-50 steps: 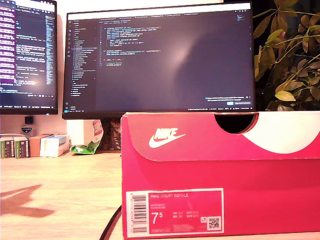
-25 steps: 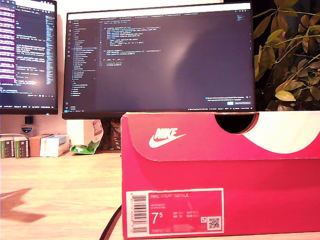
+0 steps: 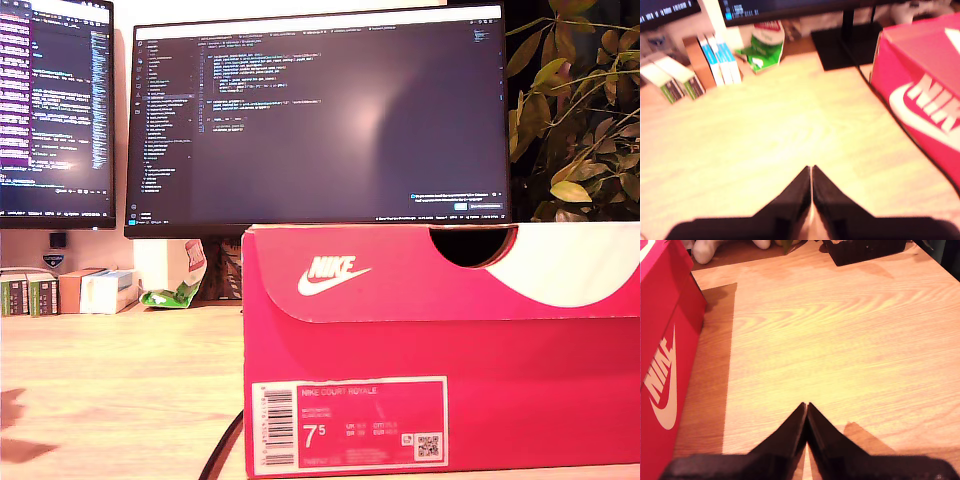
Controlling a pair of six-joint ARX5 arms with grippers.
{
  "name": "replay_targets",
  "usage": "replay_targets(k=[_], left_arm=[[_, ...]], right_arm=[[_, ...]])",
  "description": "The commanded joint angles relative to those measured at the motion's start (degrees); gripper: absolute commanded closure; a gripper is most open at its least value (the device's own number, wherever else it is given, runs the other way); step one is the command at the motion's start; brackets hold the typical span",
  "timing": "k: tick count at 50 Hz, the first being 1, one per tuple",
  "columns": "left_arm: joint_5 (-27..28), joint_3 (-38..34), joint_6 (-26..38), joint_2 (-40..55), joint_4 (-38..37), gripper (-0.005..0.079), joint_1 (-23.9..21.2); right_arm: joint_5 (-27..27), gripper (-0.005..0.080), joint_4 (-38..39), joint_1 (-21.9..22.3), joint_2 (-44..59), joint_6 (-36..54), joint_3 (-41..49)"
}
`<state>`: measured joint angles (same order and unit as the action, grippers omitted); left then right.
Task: Close the red shoebox by pushing the lid with your left arm and holding the box in place with your right arm
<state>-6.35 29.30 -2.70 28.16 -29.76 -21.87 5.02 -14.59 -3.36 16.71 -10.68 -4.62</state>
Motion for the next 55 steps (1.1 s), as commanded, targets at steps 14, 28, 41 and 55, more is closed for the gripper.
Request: replay_targets(k=[14,28,41,55], left_arm=[[-0.1,-0.7,-0.3,-0.1,-2.2,0.0761,0.2],[-0.1,-0.7,-0.3,-0.1,-2.4,0.0761,0.2],[-0.1,-0.7,-0.3,0.0,-2.4,0.0761,0.2],[-0.1,-0.7,-0.3,0.0,-2.4,0.0761,0.2]], right_arm=[[0.1,0.0764,-2.5,2.6,-5.4,0.3,0.8],[-2.5,0.0764,-4.2,4.2,-16.3,6.4,0.8],[-6.4,0.0764,-4.9,4.2,-16.6,9.8,0.9],[-10.8,0.0764,-5.5,4.1,-16.6,7.5,0.9]])
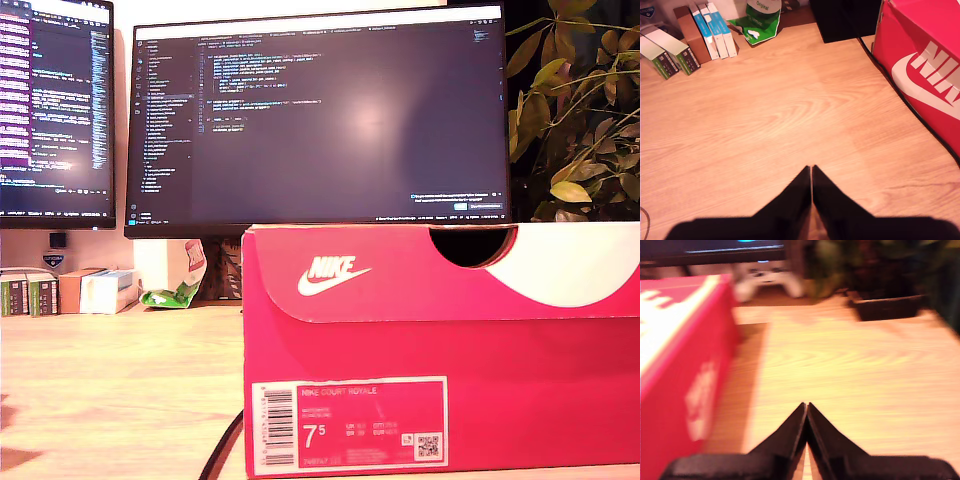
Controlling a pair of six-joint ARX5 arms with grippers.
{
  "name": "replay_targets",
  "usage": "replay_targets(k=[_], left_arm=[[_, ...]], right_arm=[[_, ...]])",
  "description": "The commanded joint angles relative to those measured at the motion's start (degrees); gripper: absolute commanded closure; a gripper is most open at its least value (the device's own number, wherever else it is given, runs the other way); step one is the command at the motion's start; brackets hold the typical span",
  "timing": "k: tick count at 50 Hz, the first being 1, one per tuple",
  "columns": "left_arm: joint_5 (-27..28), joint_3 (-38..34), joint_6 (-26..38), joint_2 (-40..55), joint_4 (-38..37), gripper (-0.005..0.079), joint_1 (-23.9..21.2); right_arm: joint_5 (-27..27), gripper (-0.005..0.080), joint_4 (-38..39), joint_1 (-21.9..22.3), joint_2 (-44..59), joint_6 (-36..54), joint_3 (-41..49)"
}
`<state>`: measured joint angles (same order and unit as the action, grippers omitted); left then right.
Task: Close the red shoebox by pushing the lid with your left arm and holding the box in place with your right arm
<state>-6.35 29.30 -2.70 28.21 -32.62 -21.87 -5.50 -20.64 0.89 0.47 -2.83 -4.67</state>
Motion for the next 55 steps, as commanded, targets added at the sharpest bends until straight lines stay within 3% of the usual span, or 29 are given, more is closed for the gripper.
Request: replay_targets(k=[1,35,55], left_arm=[[-0.1,-0.7,-0.3,-0.1,0.4,0.0761,0.2],[-0.2,-0.7,0.1,-0.6,1.6,0.0761,0.5],[0.2,-2.3,-0.5,-8.6,4.5,0.0761,7.9]], right_arm=[[-0.3,0.0764,0.6,-0.1,-0.4,-0.3,0.9],[-0.3,0.0764,0.6,-0.1,-0.4,-0.3,0.9],[-0.3,0.0764,0.6,-0.1,-0.4,-0.3,0.9]])
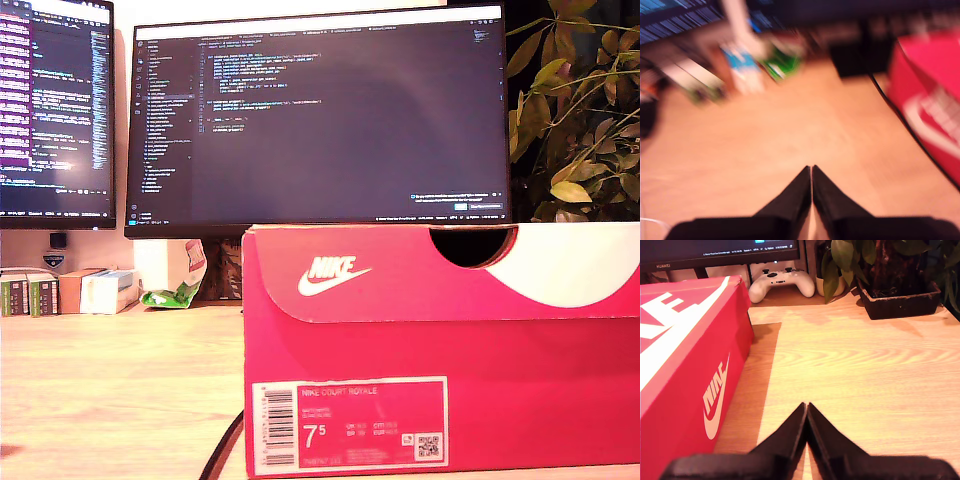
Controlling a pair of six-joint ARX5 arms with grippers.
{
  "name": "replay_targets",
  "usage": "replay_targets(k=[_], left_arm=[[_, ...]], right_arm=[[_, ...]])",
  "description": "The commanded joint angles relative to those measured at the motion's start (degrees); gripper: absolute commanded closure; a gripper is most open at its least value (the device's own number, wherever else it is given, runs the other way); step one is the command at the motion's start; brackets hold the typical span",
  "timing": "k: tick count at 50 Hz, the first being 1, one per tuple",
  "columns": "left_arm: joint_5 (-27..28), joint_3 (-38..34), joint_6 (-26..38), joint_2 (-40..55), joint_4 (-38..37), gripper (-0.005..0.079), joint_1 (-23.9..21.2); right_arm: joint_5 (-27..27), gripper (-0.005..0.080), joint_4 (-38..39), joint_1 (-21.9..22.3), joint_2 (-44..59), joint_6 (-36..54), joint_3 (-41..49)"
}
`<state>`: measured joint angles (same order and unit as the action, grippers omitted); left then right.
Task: Close the red shoebox by pushing the lid with your left arm and holding the box in place with your right arm
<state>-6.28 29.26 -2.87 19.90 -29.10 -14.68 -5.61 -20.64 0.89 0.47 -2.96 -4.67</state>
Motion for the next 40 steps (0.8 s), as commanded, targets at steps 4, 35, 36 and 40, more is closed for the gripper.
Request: replay_targets(k=[4,35,36,40], left_arm=[[0.9,-4.5,-0.7,-2.1,2.9,0.0761,2.0],[2.9,-23.6,-2.1,-15.1,11.7,0.0761,10.6],[3.0,-24.1,-2.1,-15.5,11.8,0.0761,10.8],[3.5,-26.0,-2.5,-16.7,13.2,0.0761,12.0]], right_arm=[[-0.2,0.0764,0.6,-0.1,-0.4,-0.2,0.9],[-0.2,0.0764,0.6,-0.1,-0.4,-0.2,0.9],[-0.2,0.0764,0.6,-0.1,-0.4,-0.2,0.9],[-0.2,0.0764,0.6,-0.1,-0.4,-0.2,0.9]])
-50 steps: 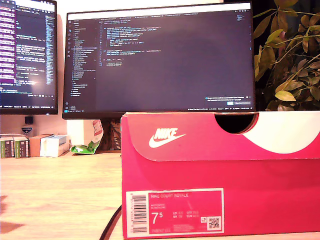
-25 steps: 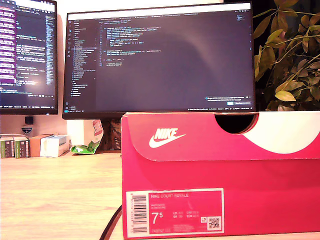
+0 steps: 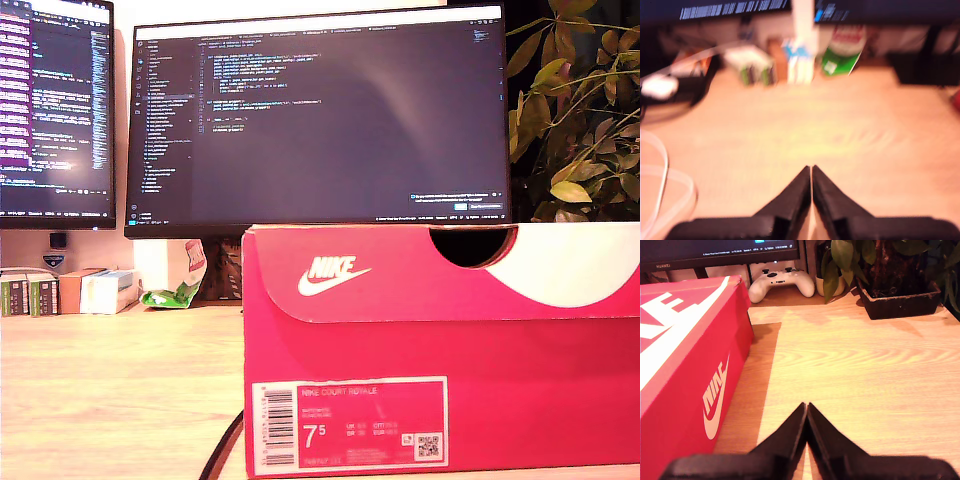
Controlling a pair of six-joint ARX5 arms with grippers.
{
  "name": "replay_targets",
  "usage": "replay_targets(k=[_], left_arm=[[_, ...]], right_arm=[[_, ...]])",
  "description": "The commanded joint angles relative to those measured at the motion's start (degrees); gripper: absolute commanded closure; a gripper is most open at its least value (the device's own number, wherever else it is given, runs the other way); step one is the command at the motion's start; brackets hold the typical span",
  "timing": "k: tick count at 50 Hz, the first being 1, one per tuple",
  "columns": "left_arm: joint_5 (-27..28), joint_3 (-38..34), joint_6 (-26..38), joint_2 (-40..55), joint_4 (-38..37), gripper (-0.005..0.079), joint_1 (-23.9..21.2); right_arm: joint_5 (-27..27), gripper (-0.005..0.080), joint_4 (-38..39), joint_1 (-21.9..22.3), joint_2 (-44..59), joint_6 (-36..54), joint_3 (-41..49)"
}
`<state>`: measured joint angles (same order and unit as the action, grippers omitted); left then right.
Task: Close the red shoebox by pushing the lid with your left arm and holding the box in place with your right arm
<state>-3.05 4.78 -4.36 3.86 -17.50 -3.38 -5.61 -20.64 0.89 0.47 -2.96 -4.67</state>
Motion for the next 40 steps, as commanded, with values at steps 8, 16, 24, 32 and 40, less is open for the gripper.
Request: replay_targets(k=[8,16,24,32,40], left_arm=[[2.4,-3.7,-1.4,-2.2,2.6,0.0761,2.3],[3.2,-5.1,-1.4,-2.5,3.1,0.0761,3.1],[3.2,-5.3,-1.2,-2.5,3.5,0.0761,3.5],[3.3,-5.3,-1.2,-2.5,3.5,0.0761,3.5],[3.3,-5.3,-1.2,-2.5,3.6,0.0761,3.5]], right_arm=[[-0.2,0.0764,0.6,-0.1,-0.4,-0.2,0.9],[-0.2,0.0764,0.6,-0.1,-0.4,-0.2,0.9],[-0.2,0.0764,0.6,-0.1,-0.4,-0.2,0.9],[-0.2,0.0764,0.6,-0.1,-0.4,-0.2,0.9],[-0.2,0.0764,0.6,-0.1,-0.4,-0.2,0.9]])
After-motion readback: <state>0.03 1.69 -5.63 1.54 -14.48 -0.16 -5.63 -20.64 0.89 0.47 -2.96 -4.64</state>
